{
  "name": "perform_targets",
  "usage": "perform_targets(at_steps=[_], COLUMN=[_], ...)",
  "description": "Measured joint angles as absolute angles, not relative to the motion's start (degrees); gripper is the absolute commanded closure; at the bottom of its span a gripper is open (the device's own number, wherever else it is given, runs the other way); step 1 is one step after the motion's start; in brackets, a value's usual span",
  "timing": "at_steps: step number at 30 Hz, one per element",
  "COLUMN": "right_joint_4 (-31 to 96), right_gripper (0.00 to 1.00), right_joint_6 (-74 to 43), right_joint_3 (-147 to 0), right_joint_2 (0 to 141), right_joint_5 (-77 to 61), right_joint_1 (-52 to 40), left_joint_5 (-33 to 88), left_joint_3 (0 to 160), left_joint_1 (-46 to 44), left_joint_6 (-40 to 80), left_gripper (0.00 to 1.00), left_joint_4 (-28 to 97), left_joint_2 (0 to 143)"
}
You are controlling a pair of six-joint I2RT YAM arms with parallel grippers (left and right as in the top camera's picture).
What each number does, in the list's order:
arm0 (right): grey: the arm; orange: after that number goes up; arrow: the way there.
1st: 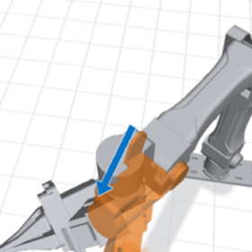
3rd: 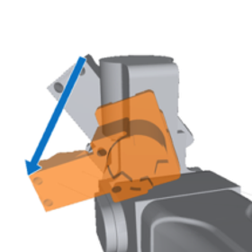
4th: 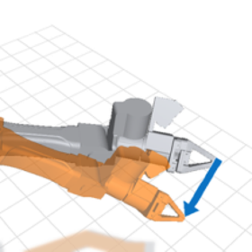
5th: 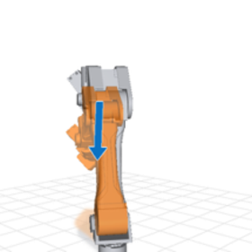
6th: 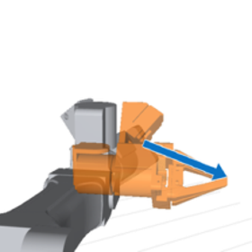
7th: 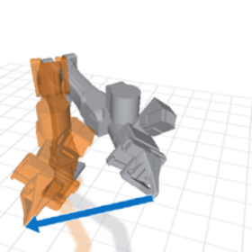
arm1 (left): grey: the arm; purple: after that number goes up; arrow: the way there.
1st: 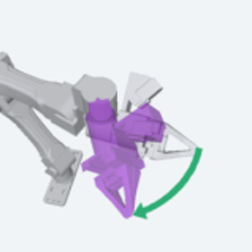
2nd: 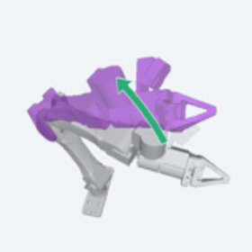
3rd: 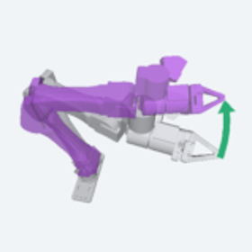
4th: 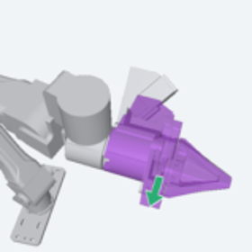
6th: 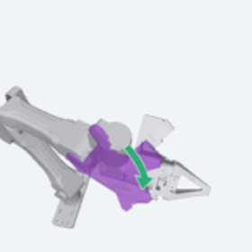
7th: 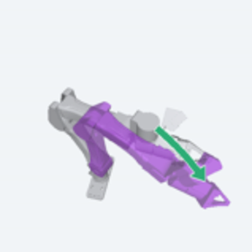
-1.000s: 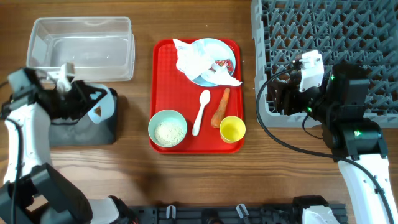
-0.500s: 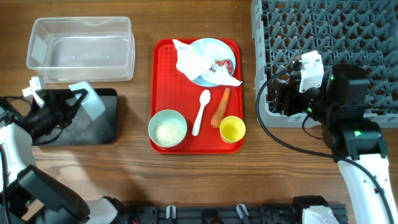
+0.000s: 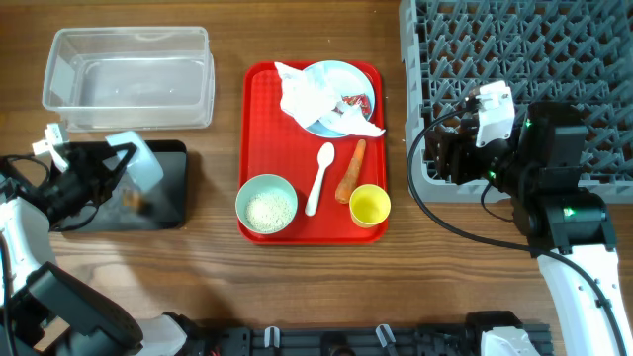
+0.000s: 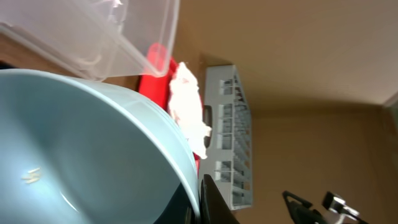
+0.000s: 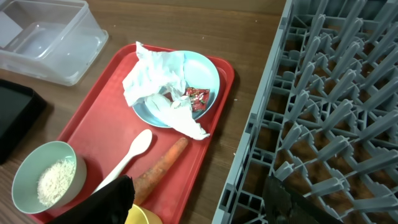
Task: Sort waste into correct bins and load items into the dishwasher rack
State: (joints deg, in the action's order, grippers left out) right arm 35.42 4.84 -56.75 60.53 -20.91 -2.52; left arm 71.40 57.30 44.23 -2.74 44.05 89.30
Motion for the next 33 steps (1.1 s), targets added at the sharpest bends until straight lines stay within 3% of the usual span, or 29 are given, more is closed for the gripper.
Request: perform_targets(at_steps=[10,14,24,33], right_joint_4=[35.42,35.4,35.38,35.35], right_gripper=[0.3,0.3,0.3,0.3], right_joint_6=[4.84,4.84,4.84,4.75], right_joint_3=[-56.75,-56.75,-56.75,-56.75], right_joint_2=[60.53,60.53,60.53,60.84], right_joint_5=[-20.91,-20.91,-20.91,-20.91], right_joint_1=[-2.52,-2.52,-2.52,-2.52], left_joint_5=[65.71,63.94,45.98,15.46], left_joint_3=[57.19,59.33,71.29,72.62], left_joint_1=[43.53,39.31,14.98,-13.91], left_joint_6=[-2.74,-2.31,2.55,5.52], left_gripper=[0.96,0.96,0.96,0.96], left_joint_4=[43.88,44.07,43.72,41.74], left_joint_2=[89.58,89.47,82.41,85.6])
